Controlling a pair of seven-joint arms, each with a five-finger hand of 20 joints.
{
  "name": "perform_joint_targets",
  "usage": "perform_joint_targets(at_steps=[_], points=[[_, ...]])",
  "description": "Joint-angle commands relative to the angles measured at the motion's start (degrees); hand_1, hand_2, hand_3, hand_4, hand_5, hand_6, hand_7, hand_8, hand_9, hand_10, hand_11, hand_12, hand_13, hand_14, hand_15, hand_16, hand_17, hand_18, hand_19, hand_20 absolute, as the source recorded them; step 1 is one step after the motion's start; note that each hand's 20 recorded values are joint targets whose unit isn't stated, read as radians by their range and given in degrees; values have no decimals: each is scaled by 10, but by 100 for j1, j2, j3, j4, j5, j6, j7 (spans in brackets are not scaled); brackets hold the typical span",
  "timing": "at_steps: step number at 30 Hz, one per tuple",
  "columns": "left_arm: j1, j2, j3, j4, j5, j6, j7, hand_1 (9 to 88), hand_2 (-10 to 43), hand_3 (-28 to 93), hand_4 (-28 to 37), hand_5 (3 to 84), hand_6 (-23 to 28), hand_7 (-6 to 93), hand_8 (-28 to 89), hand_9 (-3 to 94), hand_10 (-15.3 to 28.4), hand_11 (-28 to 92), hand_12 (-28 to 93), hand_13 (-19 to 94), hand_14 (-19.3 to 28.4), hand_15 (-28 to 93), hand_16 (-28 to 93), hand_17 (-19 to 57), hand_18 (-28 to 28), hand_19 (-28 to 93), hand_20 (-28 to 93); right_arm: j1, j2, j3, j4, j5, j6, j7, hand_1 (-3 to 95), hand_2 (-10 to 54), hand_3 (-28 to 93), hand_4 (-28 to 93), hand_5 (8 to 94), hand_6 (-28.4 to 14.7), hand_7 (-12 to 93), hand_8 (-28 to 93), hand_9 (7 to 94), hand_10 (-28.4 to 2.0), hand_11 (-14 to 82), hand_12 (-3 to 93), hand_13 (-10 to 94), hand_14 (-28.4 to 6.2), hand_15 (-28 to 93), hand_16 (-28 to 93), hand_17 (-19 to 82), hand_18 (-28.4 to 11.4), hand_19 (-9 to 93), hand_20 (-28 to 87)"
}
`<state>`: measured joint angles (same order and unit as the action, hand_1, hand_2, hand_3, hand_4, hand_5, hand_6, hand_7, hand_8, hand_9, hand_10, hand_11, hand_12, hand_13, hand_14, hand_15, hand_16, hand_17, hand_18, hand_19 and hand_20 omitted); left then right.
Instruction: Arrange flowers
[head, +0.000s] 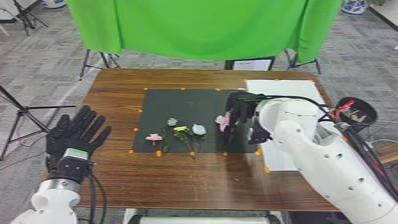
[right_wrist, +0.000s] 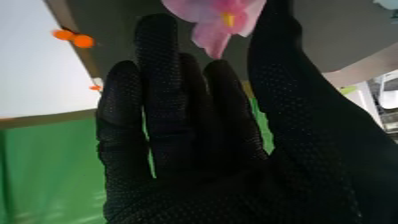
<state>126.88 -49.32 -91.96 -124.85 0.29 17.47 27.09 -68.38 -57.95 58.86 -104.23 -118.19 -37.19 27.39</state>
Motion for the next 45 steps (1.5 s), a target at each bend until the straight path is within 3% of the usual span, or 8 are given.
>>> perform_joint_targets(at_steps=[1,5,11,27,31,36,42,45], points=[[-31,-17,43,1,139,-288,-138,283,152,737,-274,432,95,154,-81,329,151,226,141,230,156,391,-65,-75,165,394,123,-227,485,332,-40,-324,1071,236,430,-95,811,-283,451,-35,143,-109,498,-154,78,149,615,-108,392,251,315,-220,758,371],[-230,-34,175,77,397,-512,-300,281,153,733,-276,441,94,154,-81,356,150,226,140,252,160,391,-63,-75,165,392,123,-119,610,545,432,-201,1099,642,413,-95,803,-283,416,-41,136,-106,439,-154,62,142,595,-115,412,241,313,-218,748,356],[-324,-46,255,105,395,-537,-304,279,154,729,-276,447,93,151,-78,368,153,221,141,260,161,388,-60,-74,165,391,123,461,772,407,967,152,823,1403,375,-95,778,-283,386,-65,108,-97,376,-179,62,121,562,-137,439,213,311,-231,758,344],[-282,-125,347,105,366,-594,-315,272,158,728,-282,450,92,147,-76,373,151,217,144,265,162,384,-55,-74,167,388,126,1196,797,84,2247,529,772,1485,343,-95,757,-283,368,-71,94,-86,339,-181,61,111,537,-158,501,188,309,-245,803,346],[-324,-197,365,173,685,-811,-427,273,158,727,-283,450,91,147,-76,372,150,215,144,265,161,379,-56,-75,166,383,124,1266,665,192,2753,889,663,1440,320,-95,751,-279,357,-69,94,-87,329,-177,60,110,533,-160,500,186,306,-245,799,344],[-393,-216,442,186,726,-867,-437,271,157,727,-282,447,88,147,-76,372,150,211,146,264,160,372,-52,-75,167,372,121,1057,641,348,2855,1142,717,1368,317,-95,753,-279,336,-60,110,-92,303,-161,68,102,514,-159,501,180,300,-241,792,340],[-388,-190,389,196,619,-838,-396,271,156,728,-282,448,88,148,-76,373,150,210,149,266,159,370,-47,-75,166,369,124,695,628,458,2784,1401,1060,1155,360,-66,754,-282,419,-43,149,-116,445,-119,111,98,577,-133,467,177,312,-231,799,345],[-364,-193,352,199,640,-864,-444,271,155,728,-281,448,89,148,-77,374,150,209,149,268,159,370,-46,-75,166,368,125,479,668,325,2661,967,1420,865,438,-44,690,-282,581,-5,193,-137,644,-101,137,121,666,-103,414,218,335,-218,800,351]])
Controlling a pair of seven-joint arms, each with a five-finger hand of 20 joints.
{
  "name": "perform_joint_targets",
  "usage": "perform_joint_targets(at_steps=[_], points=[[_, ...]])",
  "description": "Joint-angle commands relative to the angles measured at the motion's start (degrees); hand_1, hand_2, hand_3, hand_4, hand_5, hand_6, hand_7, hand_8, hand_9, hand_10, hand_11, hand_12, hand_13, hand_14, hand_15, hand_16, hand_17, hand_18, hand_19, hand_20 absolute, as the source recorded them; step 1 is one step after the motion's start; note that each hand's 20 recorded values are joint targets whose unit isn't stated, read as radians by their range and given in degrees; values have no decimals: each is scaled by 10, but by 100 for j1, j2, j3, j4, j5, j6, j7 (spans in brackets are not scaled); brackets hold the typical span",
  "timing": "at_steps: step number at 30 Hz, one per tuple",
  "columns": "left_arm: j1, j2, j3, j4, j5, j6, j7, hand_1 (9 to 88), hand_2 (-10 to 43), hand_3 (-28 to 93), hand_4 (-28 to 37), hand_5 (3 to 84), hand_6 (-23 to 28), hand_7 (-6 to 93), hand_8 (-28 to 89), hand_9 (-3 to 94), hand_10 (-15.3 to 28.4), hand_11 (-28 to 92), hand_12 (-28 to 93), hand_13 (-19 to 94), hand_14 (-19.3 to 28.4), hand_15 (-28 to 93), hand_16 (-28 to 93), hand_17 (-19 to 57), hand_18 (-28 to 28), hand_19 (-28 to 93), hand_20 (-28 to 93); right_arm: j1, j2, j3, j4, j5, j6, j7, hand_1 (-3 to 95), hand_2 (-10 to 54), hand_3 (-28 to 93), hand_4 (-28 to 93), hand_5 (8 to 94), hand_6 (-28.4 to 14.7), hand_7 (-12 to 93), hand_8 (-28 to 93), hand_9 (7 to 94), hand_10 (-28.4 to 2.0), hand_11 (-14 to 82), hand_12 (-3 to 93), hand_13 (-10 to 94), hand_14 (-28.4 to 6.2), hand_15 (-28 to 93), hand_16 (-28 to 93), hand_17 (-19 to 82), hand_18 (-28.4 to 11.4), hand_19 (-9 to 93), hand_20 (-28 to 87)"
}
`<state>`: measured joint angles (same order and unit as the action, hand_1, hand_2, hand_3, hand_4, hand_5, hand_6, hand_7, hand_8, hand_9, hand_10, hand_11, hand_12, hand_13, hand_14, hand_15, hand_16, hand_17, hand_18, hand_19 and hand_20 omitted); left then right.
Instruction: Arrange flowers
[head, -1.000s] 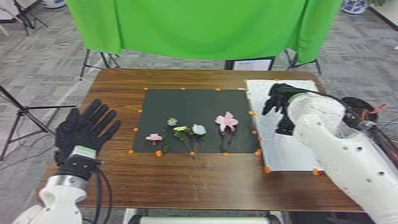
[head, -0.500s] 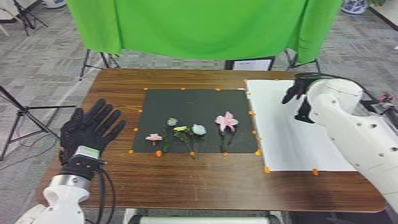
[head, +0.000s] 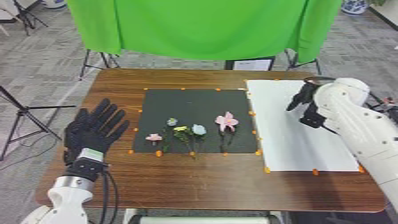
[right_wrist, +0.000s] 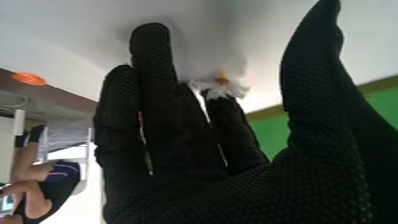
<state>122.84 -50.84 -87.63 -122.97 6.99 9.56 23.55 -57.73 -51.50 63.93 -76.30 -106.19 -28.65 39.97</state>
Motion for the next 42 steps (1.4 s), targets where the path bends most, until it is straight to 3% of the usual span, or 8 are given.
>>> perform_joint_targets(at_steps=[1,4,6,8,17,28,39,42], points=[[43,-43,-83,20,-34,-84,-111,272,155,728,-281,448,89,147,-76,374,150,209,149,269,159,370,-46,-75,167,368,125,-636,31,-227,-171,-324,641,-439,460,-43,663,-282,607,0,208,-104,672,-100,137,128,677,-98,406,227,338,-216,799,354],[61,-60,-81,14,-174,-128,-104,272,154,728,-281,448,89,145,-76,374,150,209,149,268,159,369,-46,-75,166,368,126,-763,44,-317,-297,-650,769,-609,552,-46,581,-282,702,12,274,-35,777,-89,133,195,716,-81,382,262,351,-207,796,372],[67,-58,-86,18,-85,-117,-141,272,155,726,-282,448,90,144,-76,374,150,208,149,267,160,368,-46,-75,167,368,127,-838,89,-373,-388,-858,906,-740,568,-55,595,-282,728,20,307,-26,818,-84,112,245,730,-72,372,295,356,-204,795,382],[55,-50,-92,43,-103,-166,-156,271,154,726,-281,448,90,143,-75,374,150,208,149,267,160,367,-46,-75,167,368,127,-907,148,-377,-509,-944,1023,-806,594,-66,585,-282,745,23,323,-19,860,-75,96,292,747,-61,340,369,362,-199,795,393],[183,-56,-202,6,-100,-121,-161,271,153,726,-281,446,90,141,-74,373,150,206,150,267,160,366,-44,-75,166,368,129,-2017,531,356,-2278,-1217,1747,-1064,580,-78,643,-283,765,15,331,11,882,-78,102,305,764,-60,332,401,373,-201,801,406],[201,-17,-259,9,-103,-129,-190,271,153,725,-282,447,91,141,-73,374,150,206,150,267,161,366,-44,-76,167,368,129,-2928,602,895,-3683,-1030,1063,-1266,557,-82,690,-283,769,5,325,20,879,-87,107,298,759,-66,334,401,370,-206,799,406],[241,13,-294,-6,-139,-81,-105,272,154,724,-281,448,91,140,-73,373,150,206,150,268,160,366,-44,-76,166,368,130,-2975,57,497,-3863,-1099,710,-1432,558,-76,684,-283,766,4,313,25,870,-87,106,294,752,-68,330,398,366,-208,798,404],[252,11,-302,-29,-229,62,15,272,155,720,-282,448,91,141,-73,374,151,206,149,269,161,367,-44,-76,166,369,130,-2837,-146,389,-3781,-1051,468,-1393,559,-72,680,-283,761,3,313,26,862,-90,108,297,745,-69,331,398,361,-210,799,404]])
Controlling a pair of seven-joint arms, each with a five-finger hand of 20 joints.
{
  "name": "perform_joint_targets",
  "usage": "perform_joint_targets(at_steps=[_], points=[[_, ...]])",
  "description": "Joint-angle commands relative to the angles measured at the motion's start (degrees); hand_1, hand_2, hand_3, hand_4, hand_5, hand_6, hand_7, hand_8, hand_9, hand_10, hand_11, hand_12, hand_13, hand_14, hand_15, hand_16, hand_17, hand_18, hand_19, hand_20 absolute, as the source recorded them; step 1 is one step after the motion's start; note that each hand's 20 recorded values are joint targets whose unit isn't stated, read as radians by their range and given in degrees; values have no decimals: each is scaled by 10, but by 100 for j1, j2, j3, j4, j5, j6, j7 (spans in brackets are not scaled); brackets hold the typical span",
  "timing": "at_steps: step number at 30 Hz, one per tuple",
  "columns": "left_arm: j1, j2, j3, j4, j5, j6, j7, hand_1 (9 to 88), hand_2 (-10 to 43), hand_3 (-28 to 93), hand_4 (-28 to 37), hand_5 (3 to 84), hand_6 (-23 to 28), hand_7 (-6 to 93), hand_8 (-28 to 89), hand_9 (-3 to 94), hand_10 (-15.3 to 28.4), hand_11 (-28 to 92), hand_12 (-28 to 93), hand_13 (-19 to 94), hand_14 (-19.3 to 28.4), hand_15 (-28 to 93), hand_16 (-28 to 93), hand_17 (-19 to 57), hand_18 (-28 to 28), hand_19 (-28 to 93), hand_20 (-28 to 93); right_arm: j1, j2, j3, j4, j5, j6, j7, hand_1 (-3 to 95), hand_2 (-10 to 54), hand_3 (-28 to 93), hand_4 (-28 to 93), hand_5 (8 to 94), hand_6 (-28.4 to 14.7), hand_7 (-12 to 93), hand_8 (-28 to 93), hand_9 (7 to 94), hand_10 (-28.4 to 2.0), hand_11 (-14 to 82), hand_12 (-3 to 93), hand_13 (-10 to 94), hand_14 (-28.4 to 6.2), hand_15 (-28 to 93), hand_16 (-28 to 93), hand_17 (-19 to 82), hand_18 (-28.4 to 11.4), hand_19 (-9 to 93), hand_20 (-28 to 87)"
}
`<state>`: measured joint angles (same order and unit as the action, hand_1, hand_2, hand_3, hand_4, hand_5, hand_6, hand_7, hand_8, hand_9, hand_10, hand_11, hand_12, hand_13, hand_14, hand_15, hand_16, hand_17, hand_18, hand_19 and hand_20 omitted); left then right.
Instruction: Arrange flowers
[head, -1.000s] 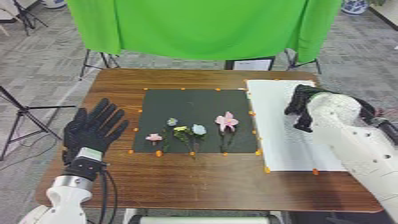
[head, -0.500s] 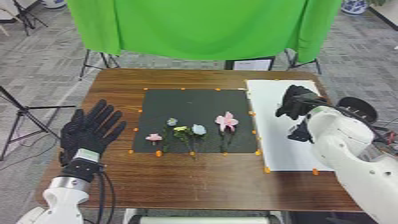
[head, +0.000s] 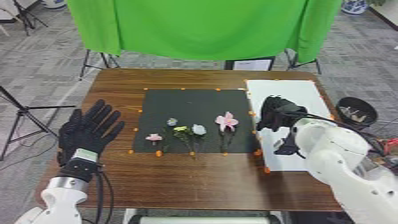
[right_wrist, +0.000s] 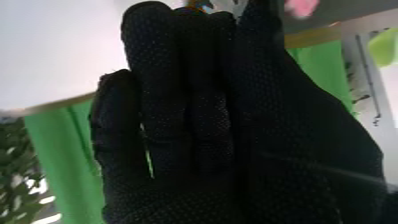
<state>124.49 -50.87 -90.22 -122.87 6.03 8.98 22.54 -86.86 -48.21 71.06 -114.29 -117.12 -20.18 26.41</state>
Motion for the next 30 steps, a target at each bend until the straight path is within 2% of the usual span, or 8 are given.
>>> perform_joint_targets(at_steps=[1,11,16,19,22,25,28,30], points=[[70,22,-33,-28,-139,125,131,271,157,720,-282,448,91,141,-73,375,152,206,150,269,162,367,-44,-76,167,369,130,100,-502,-370,26,33,-402,-30,559,-71,679,-283,761,3,314,26,859,-90,108,297,742,-72,332,398,360,-210,798,404],[89,11,-61,-39,-119,147,93,269,158,725,-283,451,93,141,-73,380,152,211,149,273,162,373,-47,-77,167,372,131,147,-590,-392,32,148,-1063,-4,545,-90,696,-283,731,1,320,24,834,-81,89,313,722,-75,342,386,348,-212,794,398],[122,-47,-97,-54,-90,159,68,270,159,725,-283,452,93,141,-73,381,152,212,148,273,162,375,-48,-77,168,373,130,140,-562,-369,7,213,-986,70,503,-95,676,-283,693,-12,305,23,775,-101,157,246,701,-93,386,296,336,-215,789,393],[111,-52,-89,-38,-102,112,75,269,158,726,-282,453,94,141,-73,381,153,212,148,273,162,375,-48,-77,168,373,130,141,-555,-362,-5,225,-851,106,425,-95,724,-283,681,-6,246,-22,754,-113,195,188,695,-97,399,277,335,-218,790,395],[106,-54,-93,-34,-87,112,71,266,156,728,-282,452,94,140,-73,380,152,211,148,272,162,374,-48,-77,168,373,129,137,-548,-367,-15,171,-758,129,400,-95,743,-283,676,-3,249,-127,745,-116,195,184,692,-100,405,269,334,-219,790,396],[105,-13,-81,-30,-113,88,111,265,154,727,-282,452,93,140,-73,379,153,211,148,271,163,374,-48,-77,167,373,129,126,-561,-327,-30,174,-727,186,392,-95,745,-283,676,-4,247,-131,741,-119,191,183,691,-100,407,268,334,-220,790,396],[141,2,-85,-15,-219,-35,158,262,151,729,-281,450,94,139,-73,378,153,210,148,271,163,372,-48,-77,167,372,129,98,-561,-277,-30,312,-680,201,392,-95,745,-283,672,-6,242,-130,738,-120,191,183,691,-103,409,268,334,-220,790,396],[166,-1,-97,-32,-216,11,160,260,149,730,-280,449,93,139,-73,377,152,210,149,270,162,371,-47,-77,168,371,129,73,-522,-302,-45,246,-567,191,390,-95,746,-283,664,-7,235,-131,731,-122,187,182,689,-104,410,267,335,-220,791,396]])
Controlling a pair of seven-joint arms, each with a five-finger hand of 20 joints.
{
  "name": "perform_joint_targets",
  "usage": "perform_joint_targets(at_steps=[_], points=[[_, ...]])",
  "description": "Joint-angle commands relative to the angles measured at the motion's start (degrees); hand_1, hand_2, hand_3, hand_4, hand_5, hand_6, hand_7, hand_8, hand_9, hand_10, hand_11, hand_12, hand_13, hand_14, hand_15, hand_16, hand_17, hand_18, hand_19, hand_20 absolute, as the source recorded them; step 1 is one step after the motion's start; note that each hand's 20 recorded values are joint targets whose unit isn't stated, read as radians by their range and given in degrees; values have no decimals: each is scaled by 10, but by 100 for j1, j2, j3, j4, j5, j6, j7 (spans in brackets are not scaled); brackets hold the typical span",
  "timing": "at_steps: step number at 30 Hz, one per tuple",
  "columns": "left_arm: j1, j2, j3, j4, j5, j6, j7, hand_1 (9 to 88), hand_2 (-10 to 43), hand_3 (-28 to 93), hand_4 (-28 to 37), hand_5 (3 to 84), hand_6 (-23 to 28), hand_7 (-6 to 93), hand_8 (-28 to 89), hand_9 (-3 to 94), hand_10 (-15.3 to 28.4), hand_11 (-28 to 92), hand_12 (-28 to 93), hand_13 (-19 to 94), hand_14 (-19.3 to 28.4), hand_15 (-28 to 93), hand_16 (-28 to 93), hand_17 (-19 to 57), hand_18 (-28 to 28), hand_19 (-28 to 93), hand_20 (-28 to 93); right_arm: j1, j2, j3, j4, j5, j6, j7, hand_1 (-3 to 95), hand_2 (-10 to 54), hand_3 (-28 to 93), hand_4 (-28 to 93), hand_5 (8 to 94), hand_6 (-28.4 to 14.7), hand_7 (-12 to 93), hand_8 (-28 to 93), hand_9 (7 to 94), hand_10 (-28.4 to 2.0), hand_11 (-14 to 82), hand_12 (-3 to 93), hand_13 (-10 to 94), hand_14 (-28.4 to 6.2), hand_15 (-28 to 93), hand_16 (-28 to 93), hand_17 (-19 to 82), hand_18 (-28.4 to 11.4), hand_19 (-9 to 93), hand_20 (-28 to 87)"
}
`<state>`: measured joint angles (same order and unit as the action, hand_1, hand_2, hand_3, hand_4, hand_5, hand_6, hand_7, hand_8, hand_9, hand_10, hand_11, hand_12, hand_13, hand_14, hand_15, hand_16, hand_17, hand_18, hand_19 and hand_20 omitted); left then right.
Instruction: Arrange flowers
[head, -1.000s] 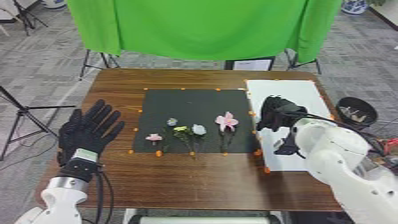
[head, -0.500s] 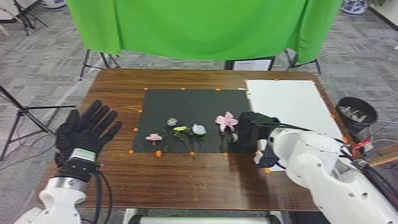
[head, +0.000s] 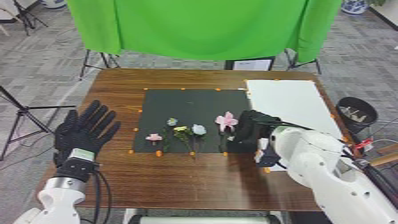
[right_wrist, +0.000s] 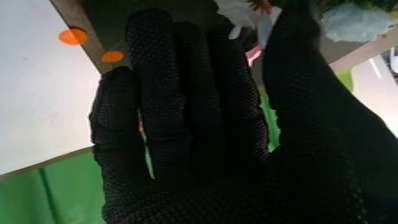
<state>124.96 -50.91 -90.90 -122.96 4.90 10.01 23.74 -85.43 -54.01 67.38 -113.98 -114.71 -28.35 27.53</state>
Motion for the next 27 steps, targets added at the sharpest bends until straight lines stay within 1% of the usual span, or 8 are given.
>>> perform_joint_targets(at_steps=[1,6,8,18,20,21,23,27], points=[[130,7,-31,-23,-108,-99,59,260,149,729,-280,449,92,139,-73,377,152,209,149,270,162,371,-47,-77,168,370,129,-77,61,58,-82,-22,316,74,390,-95,746,-283,663,-7,233,-131,729,-122,185,181,689,-104,411,267,335,-220,791,396],[99,22,-43,2,-113,-115,14,259,147,730,-280,448,93,138,-73,377,153,206,150,271,162,369,-45,-77,168,368,129,-108,92,70,-108,-43,435,97,393,-95,748,-283,654,-8,226,-129,718,-124,180,178,688,-104,414,265,335,-221,793,395],[152,34,-67,-33,-119,-127,28,260,147,729,-281,448,93,137,-72,378,153,205,150,271,162,369,-45,-77,168,367,129,-107,102,79,-102,-16,462,118,394,-95,747,-283,650,-8,227,-129,711,-124,177,177,688,-104,414,264,335,-222,793,394],[151,15,-73,-46,-107,-58,-11,262,148,727,-282,448,92,139,-72,378,153,205,151,271,162,368,-45,-76,168,367,130,-73,177,-2,-76,-102,915,251,410,-95,728,-283,611,-15,212,-128,661,-134,154,164,679,-103,421,260,338,-223,797,389],[137,24,-59,-44,-119,-56,2,263,148,727,-282,448,92,139,-72,378,154,205,151,271,162,368,-45,-76,168,367,131,-51,219,-76,-71,-144,1178,330,487,-95,596,-283,610,-15,212,-128,661,-133,155,163,678,-101,423,255,339,-222,799,384],[154,31,-58,-54,-115,-56,26,264,148,727,-282,448,92,139,-72,378,154,205,151,271,162,368,-44,-76,168,367,131,-53,196,-96,-57,-265,1267,340,591,-95,409,-283,610,-14,212,-127,662,-130,157,163,678,-99,422,254,340,-220,799,379],[125,29,-44,-41,-121,-64,17,266,147,727,-282,449,93,138,-72,379,154,205,151,272,162,368,-44,-76,168,368,131,-43,234,-148,-48,-300,1419,370,708,-95,157,-216,615,-10,208,-118,669,-123,160,174,674,-92,418,263,331,-205,791,386],[127,31,-41,-46,-132,-48,36,267,146,726,-281,449,93,139,-72,379,153,206,151,273,162,369,-44,-76,168,368,131,-48,234,-137,-50,-288,1396,348,762,-95,50,-165,625,-5,208,-109,686,-115,190,201,674,-83,429,284,330,-190,780,400]])
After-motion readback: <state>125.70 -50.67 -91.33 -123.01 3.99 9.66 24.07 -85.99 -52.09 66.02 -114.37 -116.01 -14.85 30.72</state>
